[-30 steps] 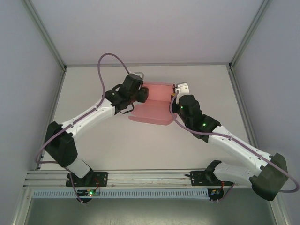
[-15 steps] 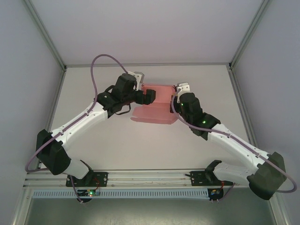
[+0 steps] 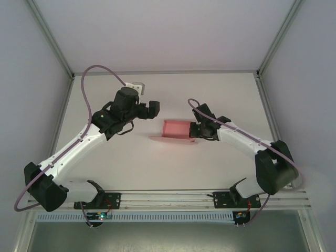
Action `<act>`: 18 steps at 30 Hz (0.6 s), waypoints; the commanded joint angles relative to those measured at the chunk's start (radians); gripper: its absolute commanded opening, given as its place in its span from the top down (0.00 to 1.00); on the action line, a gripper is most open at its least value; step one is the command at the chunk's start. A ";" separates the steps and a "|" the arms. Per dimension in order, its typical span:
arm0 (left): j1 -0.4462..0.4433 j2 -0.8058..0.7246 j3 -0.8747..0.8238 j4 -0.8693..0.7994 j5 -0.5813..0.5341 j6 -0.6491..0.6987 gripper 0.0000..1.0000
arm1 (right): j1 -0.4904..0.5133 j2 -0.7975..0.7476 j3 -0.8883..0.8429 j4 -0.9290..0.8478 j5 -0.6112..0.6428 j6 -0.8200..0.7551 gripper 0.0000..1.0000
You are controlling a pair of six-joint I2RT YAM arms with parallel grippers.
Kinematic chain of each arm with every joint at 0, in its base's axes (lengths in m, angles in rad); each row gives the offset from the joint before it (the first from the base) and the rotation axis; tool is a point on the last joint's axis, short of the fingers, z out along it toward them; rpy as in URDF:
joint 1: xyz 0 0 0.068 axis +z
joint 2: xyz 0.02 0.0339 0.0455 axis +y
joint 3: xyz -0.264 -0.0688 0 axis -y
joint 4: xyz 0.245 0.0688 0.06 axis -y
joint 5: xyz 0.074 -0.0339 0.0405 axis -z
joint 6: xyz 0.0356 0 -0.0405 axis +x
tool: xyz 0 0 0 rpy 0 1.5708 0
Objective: Assemble paper box
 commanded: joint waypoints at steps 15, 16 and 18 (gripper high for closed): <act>0.043 -0.053 -0.067 -0.024 -0.030 -0.022 0.00 | 0.034 -0.011 0.008 0.021 -0.022 0.118 0.51; 0.044 -0.062 -0.068 -0.031 -0.032 -0.020 0.00 | 0.026 -0.031 0.003 0.007 -0.006 0.091 0.49; 0.048 -0.086 -0.071 -0.067 -0.065 -0.035 0.00 | 0.013 -0.076 0.002 -0.029 0.040 0.026 0.43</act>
